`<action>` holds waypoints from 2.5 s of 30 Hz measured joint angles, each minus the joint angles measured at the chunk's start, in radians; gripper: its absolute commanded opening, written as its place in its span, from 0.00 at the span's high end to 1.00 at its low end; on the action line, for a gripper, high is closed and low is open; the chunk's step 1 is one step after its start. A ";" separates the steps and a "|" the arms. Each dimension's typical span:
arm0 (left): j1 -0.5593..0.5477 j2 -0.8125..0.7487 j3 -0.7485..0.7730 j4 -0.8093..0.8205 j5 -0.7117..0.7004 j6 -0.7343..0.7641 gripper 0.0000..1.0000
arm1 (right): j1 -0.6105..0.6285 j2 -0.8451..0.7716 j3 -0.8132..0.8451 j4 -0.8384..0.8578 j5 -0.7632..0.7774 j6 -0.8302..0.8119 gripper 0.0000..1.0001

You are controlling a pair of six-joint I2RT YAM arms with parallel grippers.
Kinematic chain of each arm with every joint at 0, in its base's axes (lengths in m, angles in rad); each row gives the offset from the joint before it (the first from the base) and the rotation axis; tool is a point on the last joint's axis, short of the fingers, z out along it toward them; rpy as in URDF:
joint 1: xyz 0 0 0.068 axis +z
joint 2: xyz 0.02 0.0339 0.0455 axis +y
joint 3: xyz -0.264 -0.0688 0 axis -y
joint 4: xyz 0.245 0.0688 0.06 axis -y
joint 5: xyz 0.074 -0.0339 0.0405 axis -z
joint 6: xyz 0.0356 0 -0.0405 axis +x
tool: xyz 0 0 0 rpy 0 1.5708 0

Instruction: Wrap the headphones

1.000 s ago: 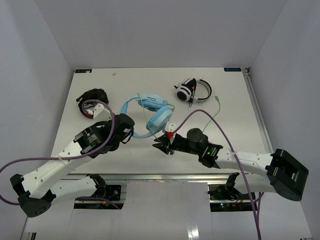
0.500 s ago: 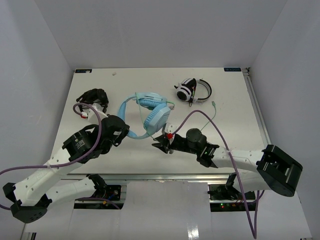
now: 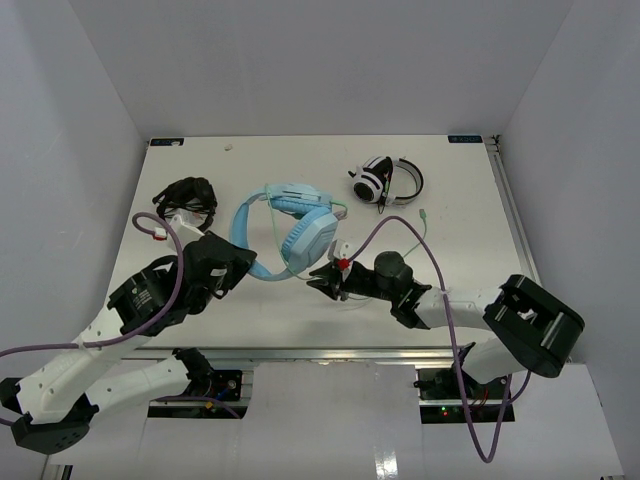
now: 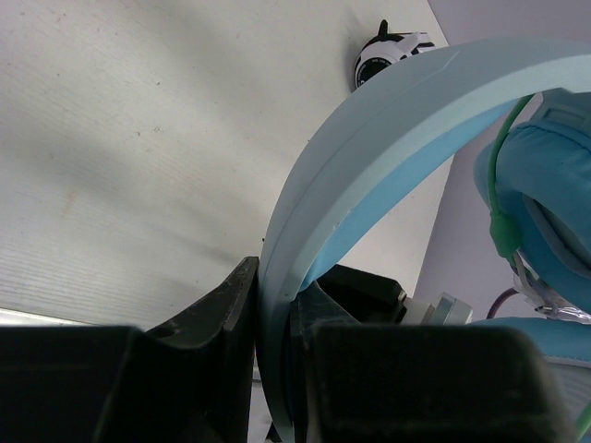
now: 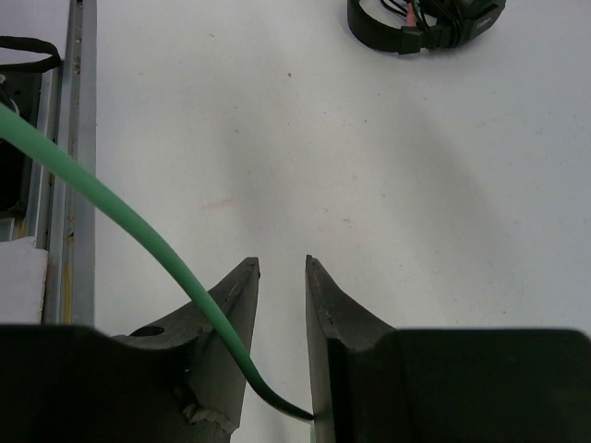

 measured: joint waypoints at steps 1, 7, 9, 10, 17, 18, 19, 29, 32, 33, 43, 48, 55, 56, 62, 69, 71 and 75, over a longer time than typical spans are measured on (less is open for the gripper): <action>0.000 -0.003 0.000 0.000 0.000 0.000 1.00 | -0.008 0.013 0.000 0.012 -0.008 0.006 0.68; 0.000 -0.007 0.000 0.000 0.009 0.000 1.00 | -0.054 0.103 0.000 0.080 -0.056 0.040 0.72; 0.000 -0.007 0.000 0.000 0.015 0.000 1.00 | -0.068 0.129 0.000 0.101 -0.073 0.052 0.75; 0.000 -0.008 0.000 0.000 0.018 0.000 1.00 | -0.074 0.139 0.000 0.107 -0.081 0.056 0.77; 0.000 -0.037 -0.008 0.022 0.038 0.024 1.00 | -0.129 0.182 0.001 0.158 -0.135 0.086 0.92; 0.001 -0.049 -0.017 0.037 0.046 0.044 1.00 | -0.145 0.186 0.001 0.166 -0.143 0.094 0.92; 0.002 -0.063 -0.030 0.064 0.063 0.082 1.00 | -0.162 0.189 0.001 0.178 -0.154 0.105 0.92; 0.010 -0.154 -0.129 0.327 0.321 0.592 1.00 | -0.286 0.175 0.093 0.188 -0.321 0.215 0.92; 0.013 -0.152 -0.127 0.364 0.405 0.713 1.00 | -0.291 0.131 0.100 0.157 -0.337 0.221 0.90; 0.013 -0.150 -0.122 0.365 0.426 0.741 1.00 | -0.291 0.110 0.100 0.145 -0.337 0.221 0.90; 0.013 -0.098 -0.106 0.346 0.531 0.882 1.00 | -0.298 0.037 0.100 0.108 -0.262 0.218 0.83; 0.012 -0.069 -0.106 0.312 0.531 0.918 1.00 | -0.310 0.025 0.100 0.066 -0.210 0.210 0.82; 0.012 -0.043 -0.106 0.279 0.505 0.949 1.00 | -0.318 -0.027 0.100 -0.001 -0.135 0.185 0.85; 0.012 -0.039 -0.106 0.276 0.499 0.952 1.00 | -0.318 -0.034 0.100 -0.004 -0.124 0.182 0.88; 0.011 0.007 -0.106 0.253 0.443 0.977 1.00 | -0.323 -0.055 0.104 -0.044 -0.105 0.169 0.92; 0.008 0.167 -0.103 0.187 0.245 1.010 1.00 | -0.338 -0.078 0.218 -0.340 -0.127 0.142 0.92; 0.007 0.216 -0.103 0.184 0.190 1.015 1.00 | -0.338 -0.086 0.260 -0.429 -0.141 0.135 0.92; 0.006 0.259 -0.103 0.185 0.097 1.022 1.00 | -0.338 -0.095 0.309 -0.567 -0.156 0.134 0.92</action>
